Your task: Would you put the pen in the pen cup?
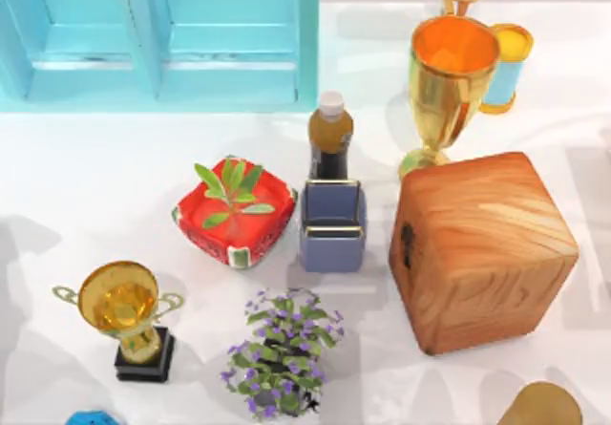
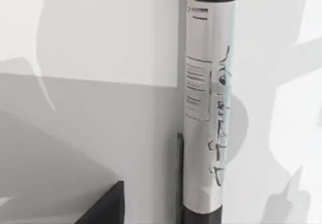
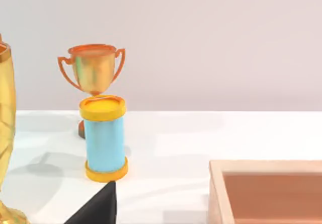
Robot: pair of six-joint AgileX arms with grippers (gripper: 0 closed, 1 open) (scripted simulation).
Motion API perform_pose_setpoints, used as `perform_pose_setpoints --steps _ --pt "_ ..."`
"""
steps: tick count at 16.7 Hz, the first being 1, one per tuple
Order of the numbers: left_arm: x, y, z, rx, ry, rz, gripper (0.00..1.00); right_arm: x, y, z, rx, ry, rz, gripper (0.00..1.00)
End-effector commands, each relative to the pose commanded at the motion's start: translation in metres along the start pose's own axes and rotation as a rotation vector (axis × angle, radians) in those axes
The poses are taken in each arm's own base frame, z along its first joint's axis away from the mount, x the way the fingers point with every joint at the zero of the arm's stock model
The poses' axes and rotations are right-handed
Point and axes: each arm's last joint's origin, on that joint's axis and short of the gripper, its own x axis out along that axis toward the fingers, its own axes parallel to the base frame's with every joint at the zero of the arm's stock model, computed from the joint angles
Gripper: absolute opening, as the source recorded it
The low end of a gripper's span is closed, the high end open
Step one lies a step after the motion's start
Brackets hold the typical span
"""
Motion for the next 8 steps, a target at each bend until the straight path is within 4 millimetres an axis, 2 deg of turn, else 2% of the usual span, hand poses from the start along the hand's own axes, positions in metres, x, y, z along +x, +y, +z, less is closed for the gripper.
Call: perform_pose_setpoints --steps 4,8 --pt "0.033 0.017 0.014 -0.004 -0.008 0.001 1.00 0.000 0.000 0.000 0.000 0.000 0.000 1.00" --pt "0.036 0.020 0.016 -0.004 -0.013 0.001 1.00 0.000 0.000 0.000 0.000 0.000 0.000 1.00"
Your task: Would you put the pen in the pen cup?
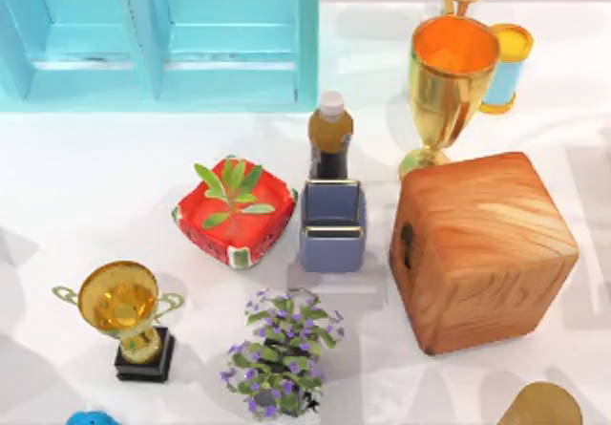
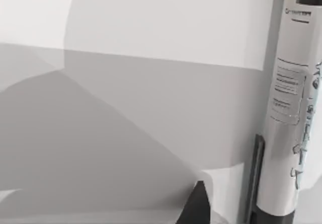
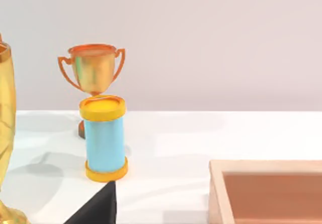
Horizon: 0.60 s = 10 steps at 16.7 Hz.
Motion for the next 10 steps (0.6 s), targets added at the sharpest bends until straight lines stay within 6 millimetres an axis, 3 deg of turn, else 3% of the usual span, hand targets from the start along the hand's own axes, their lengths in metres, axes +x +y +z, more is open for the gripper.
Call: perform_pose_setpoints --steps 1,10 --pt "0.0000 0.0000 0.0000 0.000 0.000 0.000 1.00 0.0000 0.0000 0.0000 0.000 0.000 0.000 1.00" --pt "0.0000 0.0000 0.0000 0.000 0.000 0.000 0.32 0.0000 0.0000 0.0000 0.000 0.000 0.000 1.00"
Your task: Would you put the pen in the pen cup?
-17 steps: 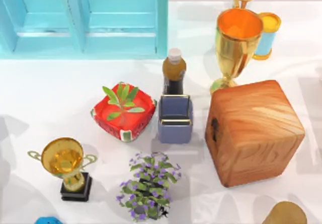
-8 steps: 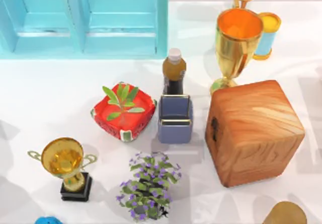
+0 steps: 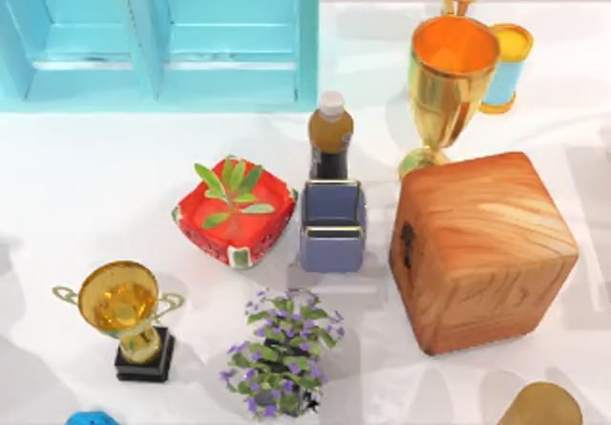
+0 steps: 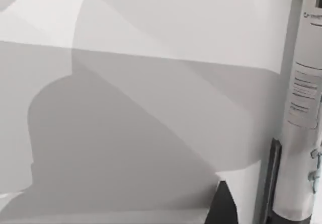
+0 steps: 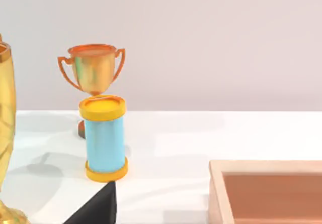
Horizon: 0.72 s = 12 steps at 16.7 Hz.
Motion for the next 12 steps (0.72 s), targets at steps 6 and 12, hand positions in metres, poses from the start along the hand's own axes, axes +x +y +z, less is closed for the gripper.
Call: perform_pose_setpoints --steps 6,12 --pt "0.0000 0.0000 0.0000 0.000 0.000 0.000 0.00 0.0000 0.0000 0.0000 0.000 0.000 0.000 1.00" --pt "0.0000 0.0000 0.0000 0.000 0.000 0.000 0.00 0.0000 0.0000 0.0000 0.000 0.000 0.000 1.00"
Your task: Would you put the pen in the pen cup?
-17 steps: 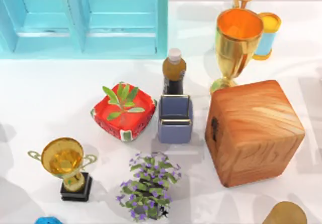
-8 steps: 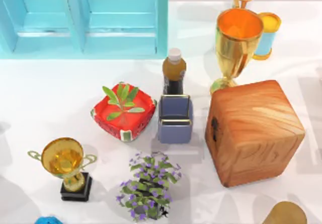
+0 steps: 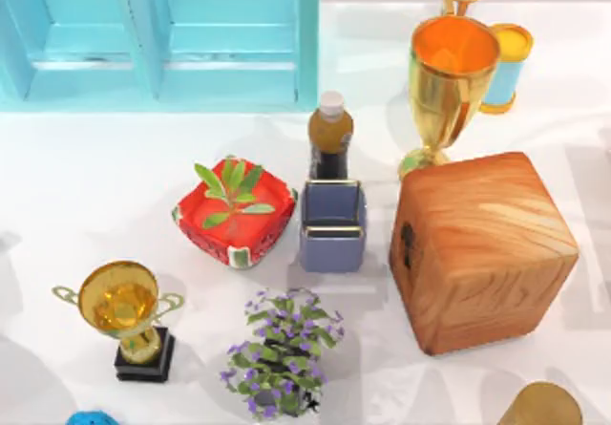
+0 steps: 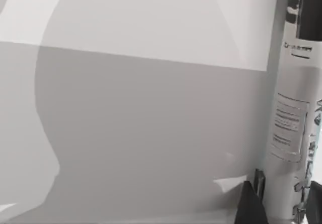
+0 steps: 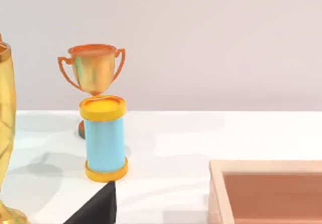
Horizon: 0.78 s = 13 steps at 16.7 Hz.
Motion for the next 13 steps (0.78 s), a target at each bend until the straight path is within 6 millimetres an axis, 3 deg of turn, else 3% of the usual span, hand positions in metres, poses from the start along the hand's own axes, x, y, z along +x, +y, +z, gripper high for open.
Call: perform_pose_setpoints --steps 1,4,7,13 --pt "-0.034 0.000 -0.007 0.006 0.021 0.017 0.00 0.000 0.000 0.000 0.000 0.000 0.000 1.00" --pt "-0.039 -0.004 -0.014 0.029 0.046 0.014 0.00 0.000 0.000 0.000 0.000 0.000 0.000 1.00" --pt "-0.065 -0.011 -0.027 0.073 0.076 0.000 0.00 0.000 0.000 0.000 0.000 0.000 0.000 1.00" --pt "-0.166 -0.010 -0.041 0.115 -0.006 -0.030 0.00 0.000 0.000 0.000 0.000 0.000 0.000 1.00"
